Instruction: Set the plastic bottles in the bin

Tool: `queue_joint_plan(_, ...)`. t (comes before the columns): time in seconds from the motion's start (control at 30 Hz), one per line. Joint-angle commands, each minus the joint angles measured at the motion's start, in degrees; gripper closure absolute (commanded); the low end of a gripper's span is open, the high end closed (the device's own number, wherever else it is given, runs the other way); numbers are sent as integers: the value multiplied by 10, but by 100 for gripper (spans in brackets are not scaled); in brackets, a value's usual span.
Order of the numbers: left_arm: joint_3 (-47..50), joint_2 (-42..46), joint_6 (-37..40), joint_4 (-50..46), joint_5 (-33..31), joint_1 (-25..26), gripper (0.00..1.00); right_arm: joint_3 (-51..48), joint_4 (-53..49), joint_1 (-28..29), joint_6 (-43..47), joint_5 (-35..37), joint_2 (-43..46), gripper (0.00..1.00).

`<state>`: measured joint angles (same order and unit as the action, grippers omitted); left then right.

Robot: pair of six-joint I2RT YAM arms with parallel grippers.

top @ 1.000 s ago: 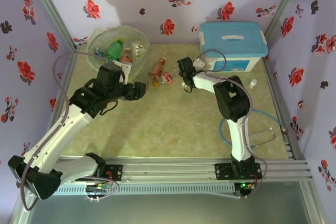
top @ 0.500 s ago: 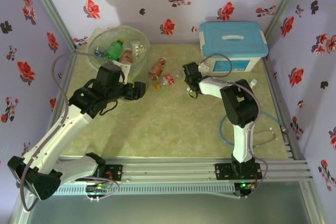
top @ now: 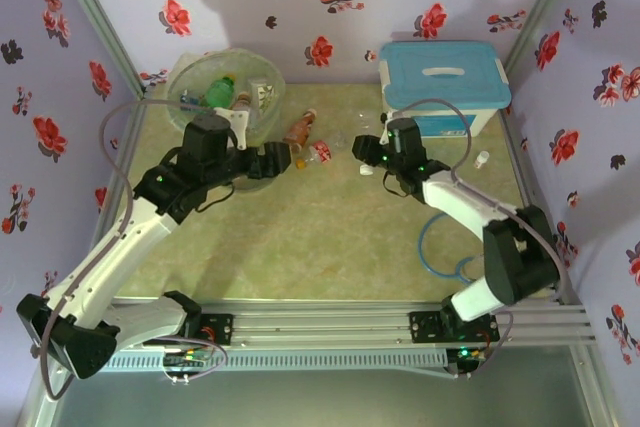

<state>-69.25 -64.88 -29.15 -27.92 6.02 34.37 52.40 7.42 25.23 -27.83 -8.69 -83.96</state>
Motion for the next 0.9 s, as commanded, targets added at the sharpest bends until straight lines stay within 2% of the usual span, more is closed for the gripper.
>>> queue_joint_plan(0.0,4,-20,-64,111,41,3,8,-37,61,7,50,-96,55,54)
queue_joint_plan(0.3,-17,-98,-118,183,77,19,4,-74,113,70,92,-111,136,54)
queue_joint_plan(0.63,-47,-176,-143,247,105,51,0,-59,125,96,89,-118,148,55)
queue_joint_plan(0.73,-62,-197,-145,243,106,57,4,-66,149,97,77,-118,146,55)
queue_joint_plan(0.87,-69,-212,-150,252,105,60,15,-70,174,97,64,-119,144,56)
